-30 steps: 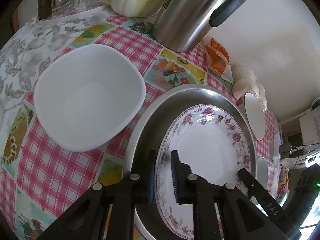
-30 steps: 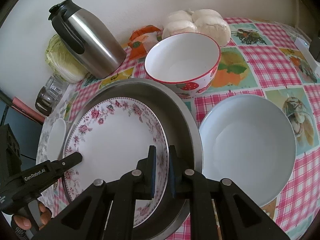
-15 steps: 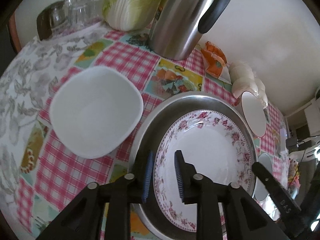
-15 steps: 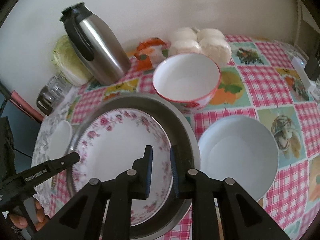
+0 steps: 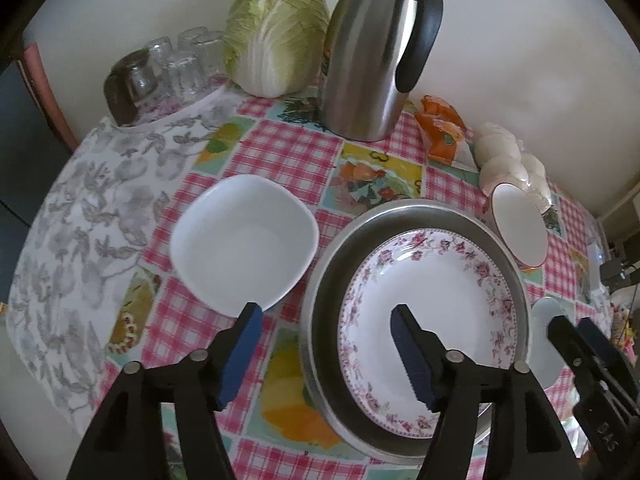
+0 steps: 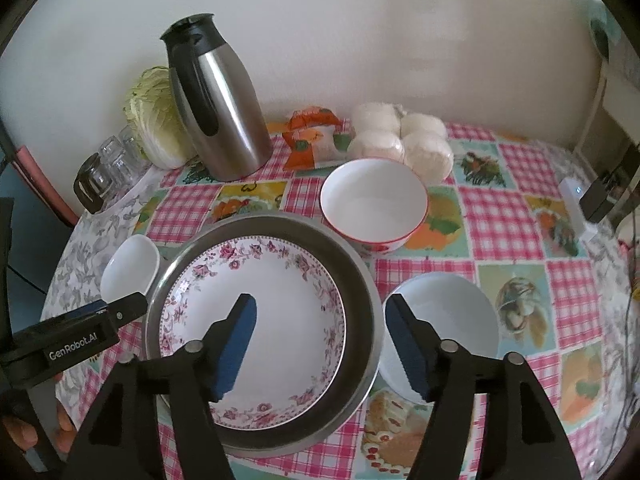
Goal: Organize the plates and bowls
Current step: 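Open both tools to release the plate and pull them back, then move both tools to the red-rimmed strawberry bowl and grasp its rim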
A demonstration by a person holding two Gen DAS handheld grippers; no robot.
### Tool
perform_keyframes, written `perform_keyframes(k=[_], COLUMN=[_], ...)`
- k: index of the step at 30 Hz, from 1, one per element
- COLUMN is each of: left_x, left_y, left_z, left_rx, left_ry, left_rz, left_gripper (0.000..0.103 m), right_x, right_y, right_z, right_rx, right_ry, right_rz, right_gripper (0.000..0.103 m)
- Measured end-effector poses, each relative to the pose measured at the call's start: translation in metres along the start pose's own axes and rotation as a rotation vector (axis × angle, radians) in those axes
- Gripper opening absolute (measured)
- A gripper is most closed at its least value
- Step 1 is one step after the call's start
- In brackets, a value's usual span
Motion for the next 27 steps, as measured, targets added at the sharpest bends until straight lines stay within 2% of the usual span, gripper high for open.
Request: perform_keyframes(k=[5,6,7,8,12,16,27], left_x=[0.01,0.012,0.014,0.015,0.02,0.02,0.011], left_y=[0.002,0.002,0.001,0.0,-0.004,-0.01,-0.03], left_z=[-0.001,-0.002,-0.002,-0.002,0.001,0.005,0.022], left_rx=[-0.017,-0.015,-0.012,-0.01,-0.004,0.004,0.007], left_ry=[-0.041,-0.042,-0.041,-0.041,-0.046,-0.053,-0.062], left_rz=[0.015,0.022,0.026,0.03,0.051,0.075,0.116], left_gripper=[0.08,0.082,0.085,0.086,0.091,0.101,0.103], right_x=[0.008,0.009,0.01,0.011,0.012,0.009,-0.004], right_y=[-0.001,-0.002,-0.001,-0.001,-0.002,-0.002,-0.009], right_z=[-0.003,-0.003,-0.003,-0.001,0.007,0.017,0.049], right_rx=[0.014,0.014,0.012,0.008,-0.016,-0.043,-0.105], right_ry=[0.004,0.003,0.002,0.001,0.005,0.013,0.017], right_rz=[0.007,0.01,0.012,0.014,0.016,0.009,0.021], right_gripper=[0.074,0.076,0.083,0.084,0.084,0.084,0.084])
Point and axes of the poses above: each gripper's, at about its wrist camera, not at the fingertips, and x roughly against the way its jaws point, z to its right, y to its underside, the point moved 4 cm from there along -x, roughly the way its jaws point, and after that the axes turned 4 degrees about -y, right-handed, at the moved point
